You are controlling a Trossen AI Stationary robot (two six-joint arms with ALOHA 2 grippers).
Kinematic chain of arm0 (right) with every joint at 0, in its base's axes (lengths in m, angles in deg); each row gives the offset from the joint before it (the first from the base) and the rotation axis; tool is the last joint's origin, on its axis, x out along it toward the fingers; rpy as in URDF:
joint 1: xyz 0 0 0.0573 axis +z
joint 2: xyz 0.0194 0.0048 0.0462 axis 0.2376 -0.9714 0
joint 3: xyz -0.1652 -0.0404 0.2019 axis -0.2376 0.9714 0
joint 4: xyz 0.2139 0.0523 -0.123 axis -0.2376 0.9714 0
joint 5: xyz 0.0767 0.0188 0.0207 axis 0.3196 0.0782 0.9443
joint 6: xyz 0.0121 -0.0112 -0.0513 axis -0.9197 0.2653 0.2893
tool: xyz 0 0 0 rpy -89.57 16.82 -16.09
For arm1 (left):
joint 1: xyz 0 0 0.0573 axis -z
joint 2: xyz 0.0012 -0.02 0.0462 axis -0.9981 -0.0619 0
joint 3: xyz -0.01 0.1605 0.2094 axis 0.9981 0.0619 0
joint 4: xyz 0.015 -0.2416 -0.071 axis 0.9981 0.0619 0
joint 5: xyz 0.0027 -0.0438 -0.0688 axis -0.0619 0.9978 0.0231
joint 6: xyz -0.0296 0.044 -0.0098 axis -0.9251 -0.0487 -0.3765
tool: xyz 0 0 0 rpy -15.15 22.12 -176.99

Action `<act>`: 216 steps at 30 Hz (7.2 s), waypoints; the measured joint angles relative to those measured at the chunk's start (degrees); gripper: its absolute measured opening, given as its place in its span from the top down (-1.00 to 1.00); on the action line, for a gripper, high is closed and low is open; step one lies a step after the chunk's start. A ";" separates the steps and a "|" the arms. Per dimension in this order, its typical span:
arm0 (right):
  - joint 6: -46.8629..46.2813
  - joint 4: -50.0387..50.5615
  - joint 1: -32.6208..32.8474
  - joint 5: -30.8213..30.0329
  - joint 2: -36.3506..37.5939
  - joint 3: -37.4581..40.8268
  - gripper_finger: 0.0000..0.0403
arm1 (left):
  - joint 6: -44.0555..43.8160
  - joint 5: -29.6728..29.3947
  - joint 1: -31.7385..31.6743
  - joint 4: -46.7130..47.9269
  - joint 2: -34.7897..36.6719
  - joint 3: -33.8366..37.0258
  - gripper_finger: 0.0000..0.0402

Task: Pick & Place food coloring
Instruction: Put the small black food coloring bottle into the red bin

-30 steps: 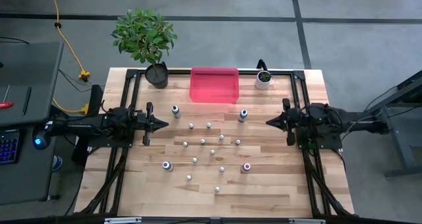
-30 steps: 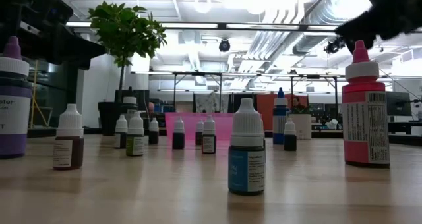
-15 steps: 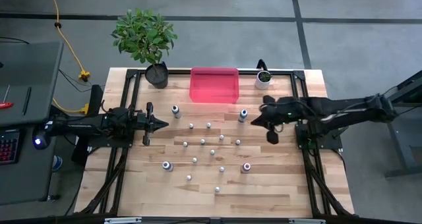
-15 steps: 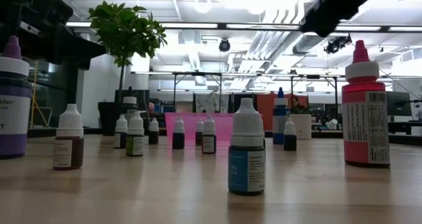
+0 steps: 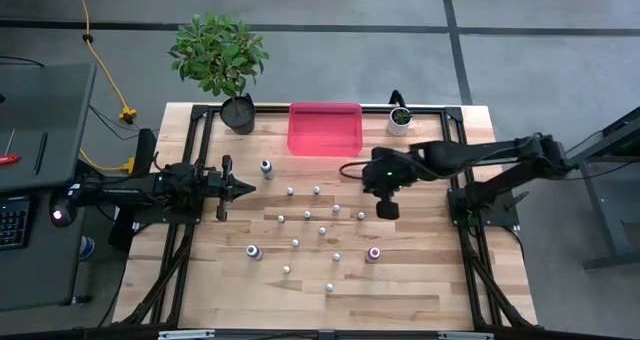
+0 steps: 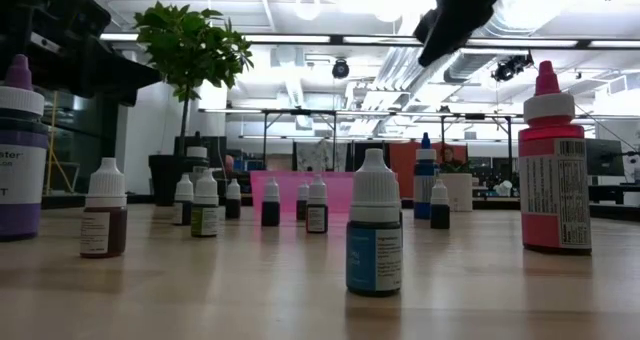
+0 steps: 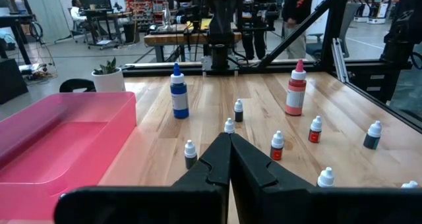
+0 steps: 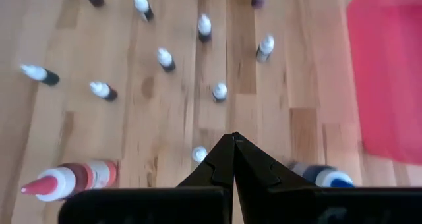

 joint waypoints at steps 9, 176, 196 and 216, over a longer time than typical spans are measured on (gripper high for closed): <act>-16.64 6.70 -0.02 -1.16 -9.63 -2.74 1.00 | 0.00 0.00 0.01 0.00 0.00 0.00 1.00; -11.75 14.84 2.32 -2.31 -22.31 -23.44 0.72 | -0.01 -0.08 0.00 0.01 0.02 0.00 1.00; -11.77 16.80 -15.20 -11.24 -23.41 -35.75 0.72 | 0.00 -0.13 0.00 0.00 0.00 0.00 1.00; -13.88 23.02 -29.97 -6.41 -47.58 -56.60 0.72 | 0.00 -0.09 0.00 0.00 0.02 0.00 1.00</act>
